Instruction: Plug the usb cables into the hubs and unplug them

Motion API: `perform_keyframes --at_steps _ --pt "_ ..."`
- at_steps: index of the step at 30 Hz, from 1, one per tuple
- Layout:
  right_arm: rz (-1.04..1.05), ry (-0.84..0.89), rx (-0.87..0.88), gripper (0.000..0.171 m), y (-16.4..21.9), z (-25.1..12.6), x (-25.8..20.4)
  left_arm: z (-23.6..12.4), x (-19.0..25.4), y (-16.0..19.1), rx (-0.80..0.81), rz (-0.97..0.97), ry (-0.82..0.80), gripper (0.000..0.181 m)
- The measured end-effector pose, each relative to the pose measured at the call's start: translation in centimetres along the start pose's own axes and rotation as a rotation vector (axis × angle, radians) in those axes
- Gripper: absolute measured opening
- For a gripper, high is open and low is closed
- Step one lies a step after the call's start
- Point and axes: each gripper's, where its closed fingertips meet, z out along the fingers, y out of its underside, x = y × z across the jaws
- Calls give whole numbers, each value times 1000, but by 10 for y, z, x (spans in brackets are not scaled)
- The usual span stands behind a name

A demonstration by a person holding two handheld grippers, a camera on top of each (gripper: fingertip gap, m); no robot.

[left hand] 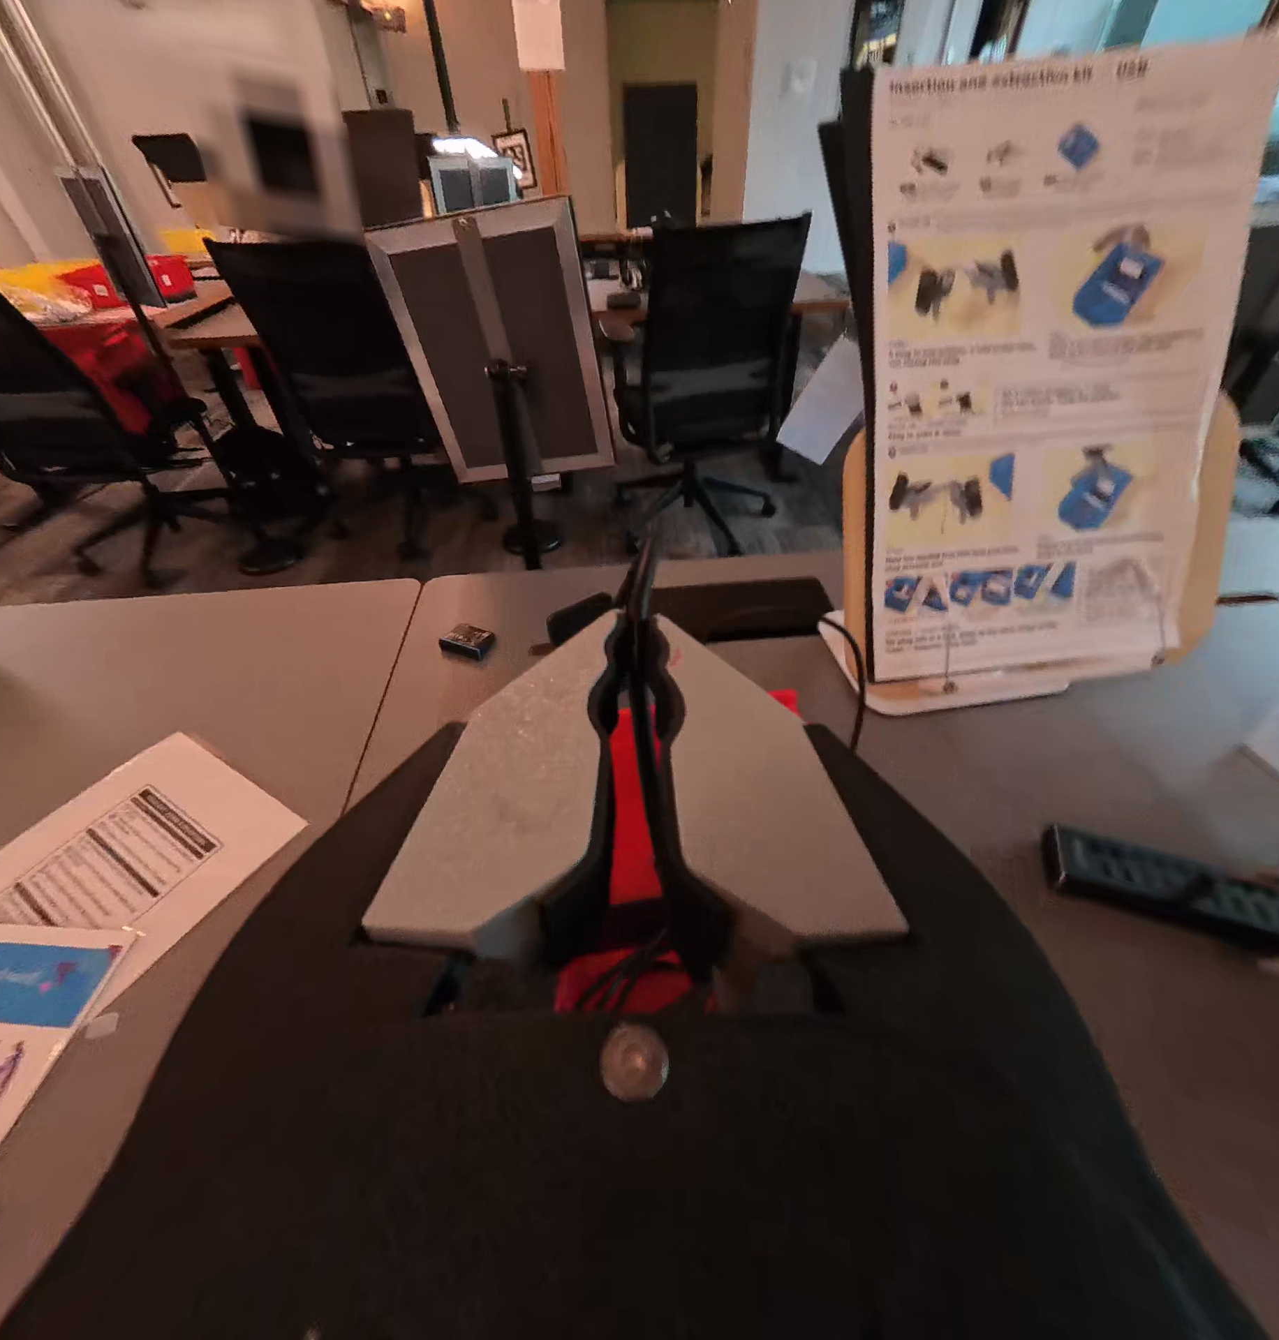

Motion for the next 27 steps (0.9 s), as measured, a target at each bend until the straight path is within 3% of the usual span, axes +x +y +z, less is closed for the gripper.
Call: perform_keyframes --at_steps 4,9,13,22,27 --pt "7 -1 4 47 1 0 1 -11 15 -28 43 66 41 1" --pt "-6 12 23 47 -3 -2 2 -54 34 -130 256 146 41 1" --pt "2 15 47 47 -7 -5 4 -69 60 -198 292 159 114 1" --pt "40 -24 128 52 -21 -17 2 -83 141 -247 313 316 163 1" --pt "32 -35 119 54 -19 -14 0 -86 179 -301 327 302 235 1"
